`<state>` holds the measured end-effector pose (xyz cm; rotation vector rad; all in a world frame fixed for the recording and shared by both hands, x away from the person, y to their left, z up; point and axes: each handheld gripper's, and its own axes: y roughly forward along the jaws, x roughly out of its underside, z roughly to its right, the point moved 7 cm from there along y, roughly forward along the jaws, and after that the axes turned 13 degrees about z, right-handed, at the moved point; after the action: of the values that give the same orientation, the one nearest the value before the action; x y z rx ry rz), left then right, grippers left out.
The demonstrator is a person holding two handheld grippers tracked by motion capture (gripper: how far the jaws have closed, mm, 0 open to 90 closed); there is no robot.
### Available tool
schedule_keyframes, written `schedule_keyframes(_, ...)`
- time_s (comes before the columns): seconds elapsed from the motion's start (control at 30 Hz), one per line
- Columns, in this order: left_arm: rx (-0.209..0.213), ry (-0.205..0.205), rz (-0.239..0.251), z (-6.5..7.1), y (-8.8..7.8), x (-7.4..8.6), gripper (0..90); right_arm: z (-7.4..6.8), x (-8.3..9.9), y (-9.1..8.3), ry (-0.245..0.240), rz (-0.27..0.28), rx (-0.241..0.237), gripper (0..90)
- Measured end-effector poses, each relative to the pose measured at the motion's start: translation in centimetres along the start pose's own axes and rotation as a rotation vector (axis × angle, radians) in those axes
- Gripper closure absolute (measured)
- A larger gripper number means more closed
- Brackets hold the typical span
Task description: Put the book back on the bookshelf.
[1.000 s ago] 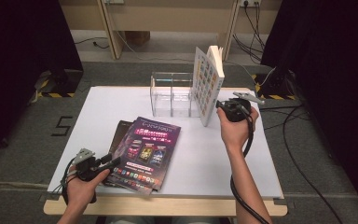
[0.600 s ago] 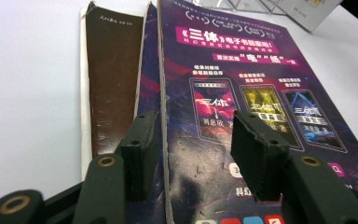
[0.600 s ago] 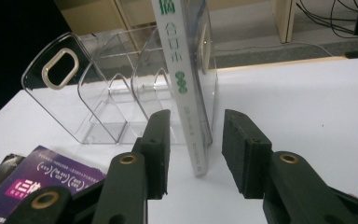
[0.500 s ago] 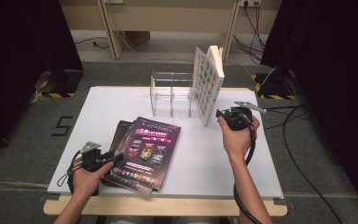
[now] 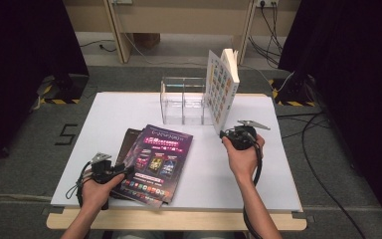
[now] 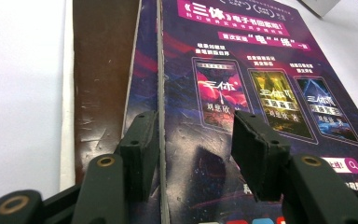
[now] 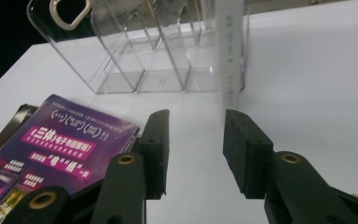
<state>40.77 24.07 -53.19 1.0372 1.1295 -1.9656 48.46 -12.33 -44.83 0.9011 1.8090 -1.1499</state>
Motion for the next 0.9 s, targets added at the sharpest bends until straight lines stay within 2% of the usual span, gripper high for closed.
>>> schedule_keyframes(0.37,-0.020,0.018,-0.011,-0.1,0.1,-0.4,50.0,-1.8,1.9,1.1,-0.017,-0.057,-0.033,61.3)
schedule_keyframes(0.63,-0.031,-0.002,-0.026,-0.7,0.2,-0.8,49.5,-3.3,2.4,1.8,-0.034,-0.084,-0.051,61.2)
schedule_keyframes(0.7,-0.039,0.008,-0.027,-0.8,0.2,-0.8,49.5,-3.7,2.7,2.1,-0.035,-0.091,-0.060,61.2)
schedule_keyframes(0.9,-0.031,0.002,-0.025,-0.8,0.4,-0.9,49.5,-4.7,3.7,3.4,-0.041,-0.135,-0.071,61.2)
